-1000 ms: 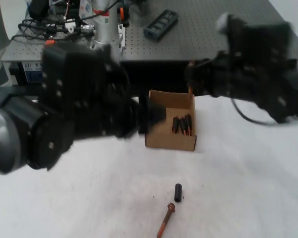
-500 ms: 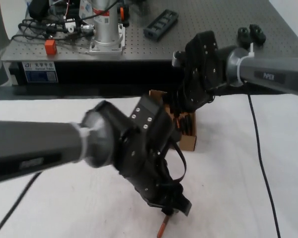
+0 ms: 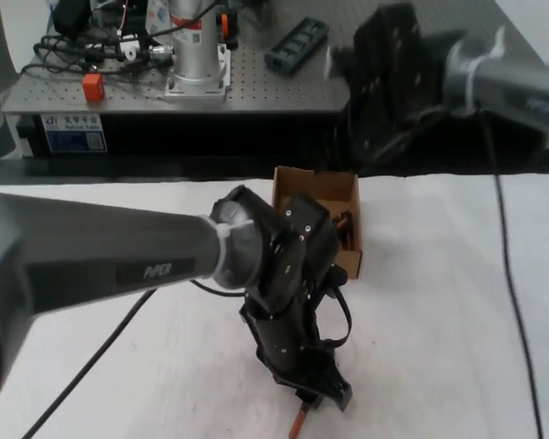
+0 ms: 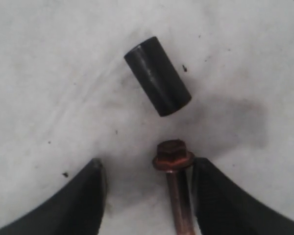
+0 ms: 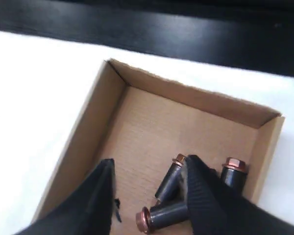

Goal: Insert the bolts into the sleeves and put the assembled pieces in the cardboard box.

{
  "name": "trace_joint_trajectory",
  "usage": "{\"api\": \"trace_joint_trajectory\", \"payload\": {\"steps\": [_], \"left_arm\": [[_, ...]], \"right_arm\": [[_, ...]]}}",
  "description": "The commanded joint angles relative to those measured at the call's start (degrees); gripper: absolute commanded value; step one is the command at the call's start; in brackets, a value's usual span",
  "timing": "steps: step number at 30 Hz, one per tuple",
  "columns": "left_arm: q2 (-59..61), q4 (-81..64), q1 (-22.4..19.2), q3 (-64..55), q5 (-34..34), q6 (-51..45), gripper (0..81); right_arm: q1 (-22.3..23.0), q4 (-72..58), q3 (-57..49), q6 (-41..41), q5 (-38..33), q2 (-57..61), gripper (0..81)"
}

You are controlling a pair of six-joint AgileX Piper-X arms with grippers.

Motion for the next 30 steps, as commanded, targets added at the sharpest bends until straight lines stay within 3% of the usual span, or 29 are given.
{"api": "trace_joint_trajectory", "payload": {"steps": [1,6,9,12,16,18,30], "left_arm": [[3.0,4.3,-0.2,-3.2,-0.9,3.6,30.8],[3.9,9.2,-0.2,-5.2,0.5,3.9,7.5],[3.9,9.2,-0.2,-5.2,2.3,3.9,5.0],[3.9,9.9,-0.2,-5.2,2.6,2.6,14.8],[3.9,12.2,-0.2,-5.2,2.6,1.7,43.8],[3.9,13.5,-0.2,-5.2,2.1,0.9,46.2],[3.9,14.1,-0.2,-5.2,2.3,0.9,5.2]], "right_arm": [[-0.1,4.0,-0.6,-1.4,-0.5,-7.8,33.0],[-0.1,11.9,-0.6,-3.4,-0.5,-13.4,33.0],[0.0,15.2,-0.6,-3.6,-0.5,-15.8,33.0],[0.0,16.8,-0.5,-4.3,-0.5,-17.2,33.0],[0.0,18.1,-0.5,-4.7,-0.5,-18.7,33.0],[0.0,18.9,-0.5,-4.7,-0.5,-19.5,33.0],[0.1,21.6,3.6,-4.7,-0.5,-26.0,33.0]]}}
